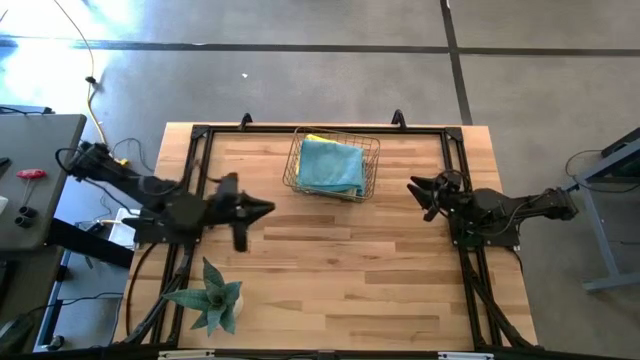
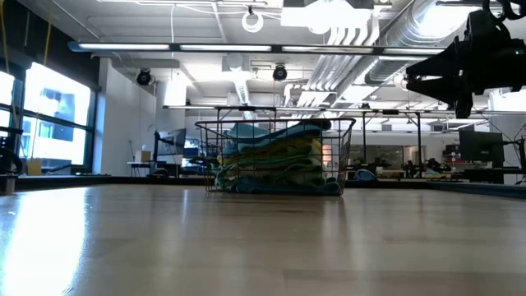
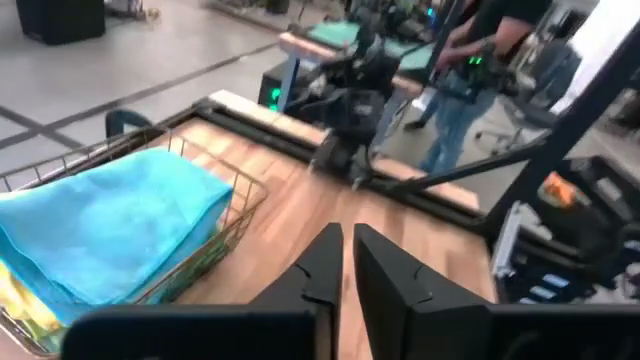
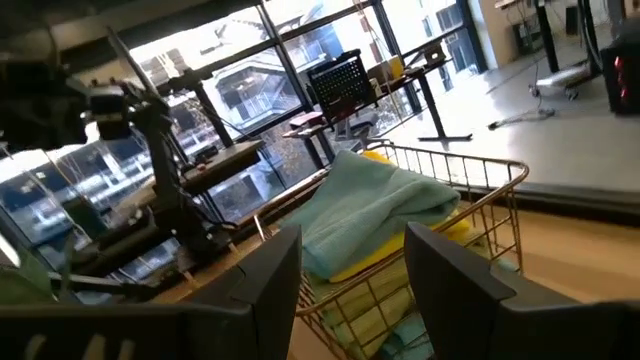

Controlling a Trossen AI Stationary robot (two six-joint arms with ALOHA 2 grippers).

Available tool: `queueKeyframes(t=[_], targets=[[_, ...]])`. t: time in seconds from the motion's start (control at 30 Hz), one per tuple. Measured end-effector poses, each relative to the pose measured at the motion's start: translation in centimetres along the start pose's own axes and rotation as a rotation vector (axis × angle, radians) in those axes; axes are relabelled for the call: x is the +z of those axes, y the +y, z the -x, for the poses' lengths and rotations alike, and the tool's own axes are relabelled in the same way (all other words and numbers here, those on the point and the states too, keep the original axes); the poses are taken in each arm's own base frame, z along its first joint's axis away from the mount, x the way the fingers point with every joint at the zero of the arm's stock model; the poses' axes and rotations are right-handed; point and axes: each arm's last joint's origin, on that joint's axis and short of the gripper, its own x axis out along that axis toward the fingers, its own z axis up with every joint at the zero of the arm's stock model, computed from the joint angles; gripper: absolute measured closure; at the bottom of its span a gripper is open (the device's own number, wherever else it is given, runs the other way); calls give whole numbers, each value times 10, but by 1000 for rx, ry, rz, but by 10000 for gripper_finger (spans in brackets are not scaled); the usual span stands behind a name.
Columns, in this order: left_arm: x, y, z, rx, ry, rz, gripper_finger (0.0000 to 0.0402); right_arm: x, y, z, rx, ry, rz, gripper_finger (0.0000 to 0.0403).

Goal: Fold microfiber towels
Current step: Return to Home Position

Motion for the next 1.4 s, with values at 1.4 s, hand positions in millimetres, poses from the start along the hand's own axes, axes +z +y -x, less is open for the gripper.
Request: queueKeyframes(t=[1.4], targets=[[-68,154,56,256,-708,222,401,0,0,0,0,1,162,231]])
